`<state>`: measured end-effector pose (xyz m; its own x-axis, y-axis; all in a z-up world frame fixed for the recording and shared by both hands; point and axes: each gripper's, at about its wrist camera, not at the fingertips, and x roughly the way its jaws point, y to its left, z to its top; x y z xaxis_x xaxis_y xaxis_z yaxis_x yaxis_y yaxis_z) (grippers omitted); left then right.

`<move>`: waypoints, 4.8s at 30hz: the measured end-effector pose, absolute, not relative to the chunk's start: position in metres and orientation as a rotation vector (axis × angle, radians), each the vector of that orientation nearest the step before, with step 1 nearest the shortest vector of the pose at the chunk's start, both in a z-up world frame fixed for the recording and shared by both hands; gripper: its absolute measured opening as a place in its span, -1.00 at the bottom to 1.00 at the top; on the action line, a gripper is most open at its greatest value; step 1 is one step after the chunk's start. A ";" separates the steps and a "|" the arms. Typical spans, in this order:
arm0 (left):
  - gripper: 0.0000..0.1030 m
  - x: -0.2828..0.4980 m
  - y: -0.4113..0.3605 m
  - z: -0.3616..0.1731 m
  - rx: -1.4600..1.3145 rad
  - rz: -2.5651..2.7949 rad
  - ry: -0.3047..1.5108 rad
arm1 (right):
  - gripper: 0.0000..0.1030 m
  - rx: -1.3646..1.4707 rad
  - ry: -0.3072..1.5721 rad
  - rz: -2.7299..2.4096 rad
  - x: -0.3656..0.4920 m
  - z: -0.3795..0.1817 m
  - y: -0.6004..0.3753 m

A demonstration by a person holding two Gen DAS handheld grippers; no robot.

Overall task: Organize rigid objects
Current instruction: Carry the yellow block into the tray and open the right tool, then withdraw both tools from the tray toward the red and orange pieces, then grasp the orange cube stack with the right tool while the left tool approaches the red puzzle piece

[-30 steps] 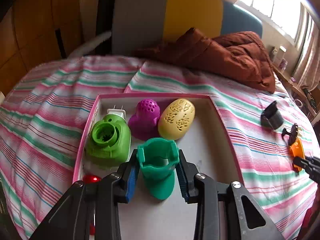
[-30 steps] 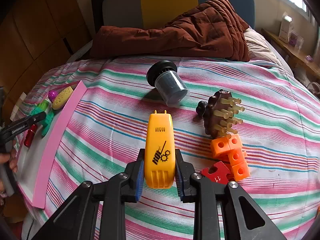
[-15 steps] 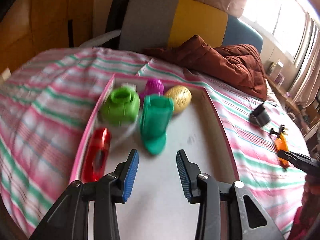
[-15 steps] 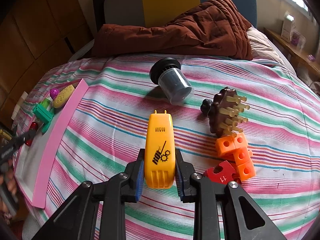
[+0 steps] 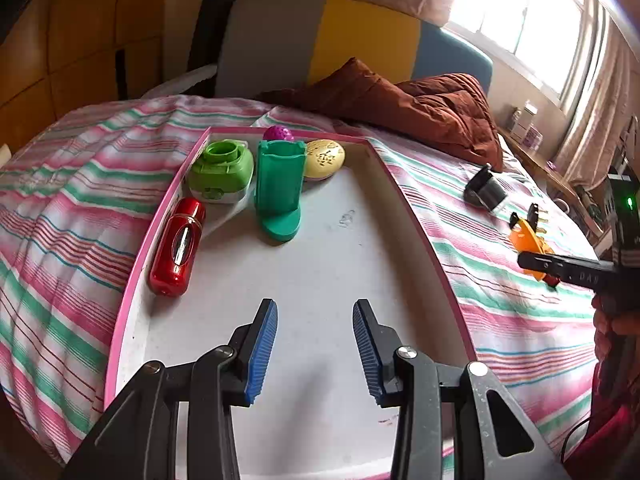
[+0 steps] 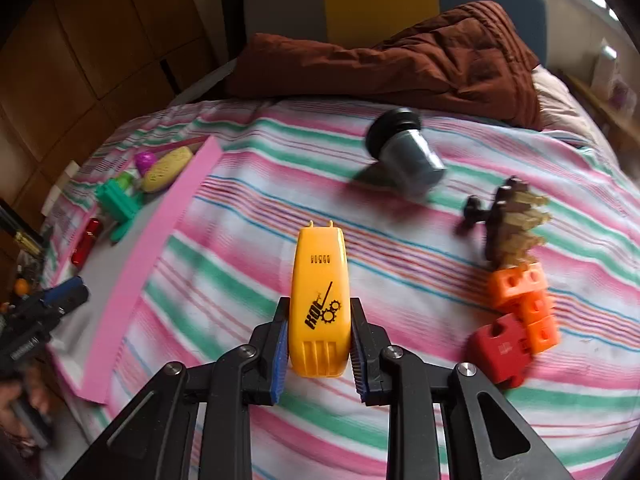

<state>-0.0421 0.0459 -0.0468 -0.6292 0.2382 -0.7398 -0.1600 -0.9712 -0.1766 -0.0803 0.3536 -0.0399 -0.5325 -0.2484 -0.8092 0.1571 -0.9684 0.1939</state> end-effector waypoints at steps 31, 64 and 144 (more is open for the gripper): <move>-0.24 -0.036 0.016 -0.044 -1.224 2.675 -0.302 | -0.47 1.368 0.006 -2.503 -0.164 -0.030 0.155; -0.24 -0.003 0.049 -0.033 -1.089 2.580 -0.239 | 0.34 1.489 0.067 -2.651 -0.059 -0.029 0.285; -0.23 0.014 0.211 -0.014 -1.057 2.374 0.154 | -0.56 1.808 -0.217 -2.744 -0.076 -0.062 0.502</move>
<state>0.0138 0.2111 -0.0145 -0.5525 0.4227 -0.7184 -0.5120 -0.8522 -0.1077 -0.0764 0.5015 -0.0622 -0.3891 0.0543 -0.9196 -0.1983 -0.9798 0.0261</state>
